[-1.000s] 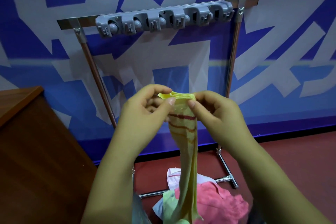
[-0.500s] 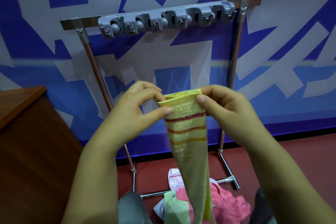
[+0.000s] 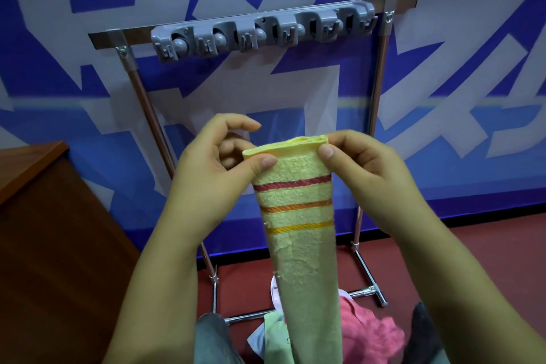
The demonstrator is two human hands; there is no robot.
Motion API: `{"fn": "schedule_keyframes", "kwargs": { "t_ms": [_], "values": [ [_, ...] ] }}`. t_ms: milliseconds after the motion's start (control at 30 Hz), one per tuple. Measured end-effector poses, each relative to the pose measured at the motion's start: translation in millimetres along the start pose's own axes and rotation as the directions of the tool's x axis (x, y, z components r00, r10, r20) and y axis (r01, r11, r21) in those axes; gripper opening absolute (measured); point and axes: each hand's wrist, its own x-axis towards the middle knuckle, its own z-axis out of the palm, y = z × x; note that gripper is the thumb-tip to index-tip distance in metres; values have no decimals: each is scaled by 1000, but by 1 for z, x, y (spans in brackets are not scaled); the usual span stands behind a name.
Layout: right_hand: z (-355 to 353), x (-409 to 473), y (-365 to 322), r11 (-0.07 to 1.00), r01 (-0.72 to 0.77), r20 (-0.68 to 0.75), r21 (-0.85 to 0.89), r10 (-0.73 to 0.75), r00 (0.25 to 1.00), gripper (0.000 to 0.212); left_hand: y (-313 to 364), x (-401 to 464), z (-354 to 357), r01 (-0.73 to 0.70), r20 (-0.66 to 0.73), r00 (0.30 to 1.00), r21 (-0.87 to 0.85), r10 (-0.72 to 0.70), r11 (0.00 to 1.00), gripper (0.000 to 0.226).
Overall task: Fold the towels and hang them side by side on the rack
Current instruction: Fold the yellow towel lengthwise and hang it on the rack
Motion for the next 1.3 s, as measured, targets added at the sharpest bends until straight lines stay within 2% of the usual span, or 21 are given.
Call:
{"fn": "schedule_keyframes", "kwargs": {
  "t_ms": [100, 200, 300, 433, 533, 667, 767, 967, 1200, 1300],
  "values": [
    [3, 4, -2, 1000, 6, 12, 4, -6, 1000, 13, 5, 5, -7, -64, 70, 996, 166, 52, 984, 22],
    [8, 9, -5, 999, 33, 43, -4, -33, 999, 12, 19, 14, -8, -218, 214, 966, 371, 145, 902, 29],
    [13, 12, -8, 997, 73, 48, -3, -73, 996, 12, 28, 22, -3, -315, 299, 936, 469, 188, 825, 26],
    [12, 10, 0, 992, 61, 42, 112, -66, 997, 19, 31, 28, -2, -339, 307, 927, 440, 216, 831, 17],
    [8, 4, 20, 986, -18, 101, 166, 1, 995, 18, 32, 31, -4, -307, 294, 935, 396, 197, 865, 16],
    [5, -11, 57, 981, -185, 208, 63, 168, 964, 19, 35, 38, -9, -281, 279, 943, 383, 179, 880, 12],
    [5, -16, 69, 978, -207, 138, -35, 210, 968, 17, 37, 42, -13, -286, 276, 943, 386, 186, 877, 12],
    [5, -16, 73, 974, -148, 41, -169, 157, 987, 5, 37, 44, -22, -294, 273, 943, 412, 191, 863, 11],
    [15, -24, 79, 957, -44, 31, -286, 55, 998, 32, 39, 45, -24, -285, 239, 951, 439, 195, 852, 10],
    [17, -25, 85, 903, 111, 77, -415, -87, 993, 36, 40, 46, -24, -293, 211, 953, 451, 218, 843, 14]
  ]
}}
